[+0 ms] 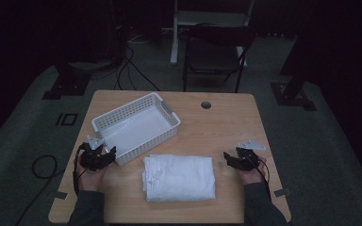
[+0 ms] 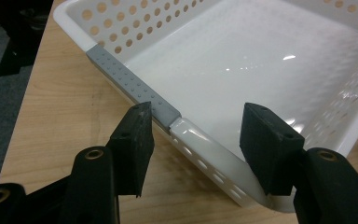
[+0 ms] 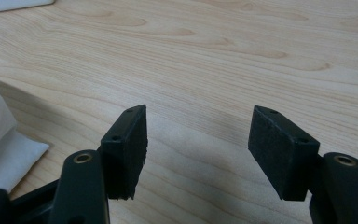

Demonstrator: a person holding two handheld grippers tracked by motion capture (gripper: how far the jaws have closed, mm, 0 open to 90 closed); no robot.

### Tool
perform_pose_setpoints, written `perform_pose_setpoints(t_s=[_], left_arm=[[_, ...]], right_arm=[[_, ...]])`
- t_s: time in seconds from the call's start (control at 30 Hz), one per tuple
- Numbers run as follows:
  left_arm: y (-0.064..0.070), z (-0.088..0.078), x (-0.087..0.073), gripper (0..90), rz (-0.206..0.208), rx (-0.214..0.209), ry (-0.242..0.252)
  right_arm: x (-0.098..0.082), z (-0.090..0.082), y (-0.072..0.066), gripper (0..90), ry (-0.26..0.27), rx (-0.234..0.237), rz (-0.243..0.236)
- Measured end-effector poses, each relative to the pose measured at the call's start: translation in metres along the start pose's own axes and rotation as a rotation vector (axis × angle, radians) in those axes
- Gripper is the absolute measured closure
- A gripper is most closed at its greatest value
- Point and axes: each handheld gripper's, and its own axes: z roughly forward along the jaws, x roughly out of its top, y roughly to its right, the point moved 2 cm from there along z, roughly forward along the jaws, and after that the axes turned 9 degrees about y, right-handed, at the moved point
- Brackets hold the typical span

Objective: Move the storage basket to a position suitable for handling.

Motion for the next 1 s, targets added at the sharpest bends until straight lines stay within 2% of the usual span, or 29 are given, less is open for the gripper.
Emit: perform_pose_setpoints(t_s=[0.2, 0.3, 0.53, 0.67, 0.77, 1.0], left_arm=[[0.005, 0.008, 0.005, 44.7, 0.002, 0.0, 0.001], [0.01, 0.013, 0.01, 45.0, 0.019, -0.005, -0.016], [0.024, 0.03, 0.019, 46.0, 0.029, -0.029, -0.002], [0.031, 0.036, 0.024, 46.7, 0.046, -0.035, -0.011], [0.033, 0.04, 0.028, 48.3, 0.051, -0.033, -0.01], [0.039, 0.05, 0.034, 51.8, 0.047, -0.044, -0.011]], right_arm=[[0.002, -0.001, 0.001, 37.4, 0.012, 0.013, 0.017], [0.005, -0.003, 0.001, 37.5, 0.024, 0.028, 0.034], [0.008, -0.004, -0.002, 38.1, 0.035, 0.04, 0.028], [0.009, -0.004, -0.002, 38.2, 0.036, 0.042, 0.03], [0.01, -0.005, -0.001, 38.2, 0.045, 0.059, 0.053], [0.015, -0.004, -0.004, 39.4, 0.049, 0.059, 0.04]])
